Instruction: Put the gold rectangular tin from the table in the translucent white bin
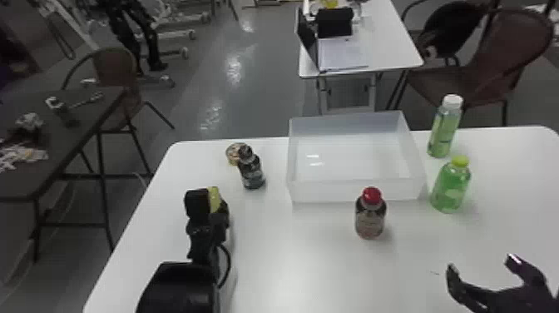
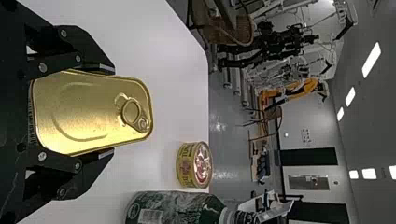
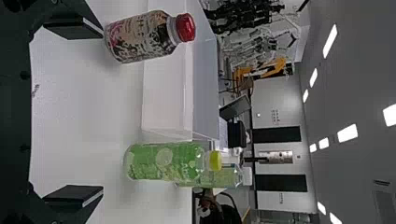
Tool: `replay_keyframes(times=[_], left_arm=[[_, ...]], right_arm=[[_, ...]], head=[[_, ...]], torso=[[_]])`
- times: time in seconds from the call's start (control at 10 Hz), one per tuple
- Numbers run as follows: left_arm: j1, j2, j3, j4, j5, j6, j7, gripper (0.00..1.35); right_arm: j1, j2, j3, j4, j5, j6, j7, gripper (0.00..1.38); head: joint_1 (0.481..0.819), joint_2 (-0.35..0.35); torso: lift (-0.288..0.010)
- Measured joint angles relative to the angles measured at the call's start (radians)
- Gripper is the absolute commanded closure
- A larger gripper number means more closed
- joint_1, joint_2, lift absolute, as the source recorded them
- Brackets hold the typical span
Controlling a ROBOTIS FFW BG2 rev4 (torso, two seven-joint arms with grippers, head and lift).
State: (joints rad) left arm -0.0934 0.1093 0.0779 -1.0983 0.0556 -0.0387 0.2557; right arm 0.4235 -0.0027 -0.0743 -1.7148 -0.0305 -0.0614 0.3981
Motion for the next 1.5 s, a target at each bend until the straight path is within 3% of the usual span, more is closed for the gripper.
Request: replay_keyframes(times=[0.2,0.6,1.0,1.2,1.5], left_arm=[[0.008,0.004,-0.009,-0.013,-0.004,-0.036,-0.013,0.83],[0.015,-0.002,-0.032,-0.185,-0.031,-0.111,-0.063,0.83],[-0.055,-0.047,-0.108,-0.272,-0.030,-0.111,-0.234,0.83],[-0.104,-0.078,-0.161,-0.266,-0.041,-0.049,-0.314,0.83],[-0.244,-0.108,-0.208,-0.096,-0.133,-0.005,-0.517,0.83]], right_arm=[[0.001,0.003,-0.005,0.001,0.006,0.000,0.004,0.12],[-0.002,0.003,-0.005,0.012,0.004,0.000,0.004,0.12],[-0.009,0.003,-0.004,0.023,0.004,0.000,0.004,0.12],[-0.016,0.003,-0.004,0.031,0.003,0.000,0.004,0.12],[-0.020,-0.003,-0.004,0.037,-0.002,0.000,0.004,0.12]], head=[[0.695,0.209],[0.695,0.170],[0.695,0.054],[0.695,0.000],[0.695,-0.088]], torso=[[-0.058],[-0.058],[-0.058],[-0.058],[-0.058]])
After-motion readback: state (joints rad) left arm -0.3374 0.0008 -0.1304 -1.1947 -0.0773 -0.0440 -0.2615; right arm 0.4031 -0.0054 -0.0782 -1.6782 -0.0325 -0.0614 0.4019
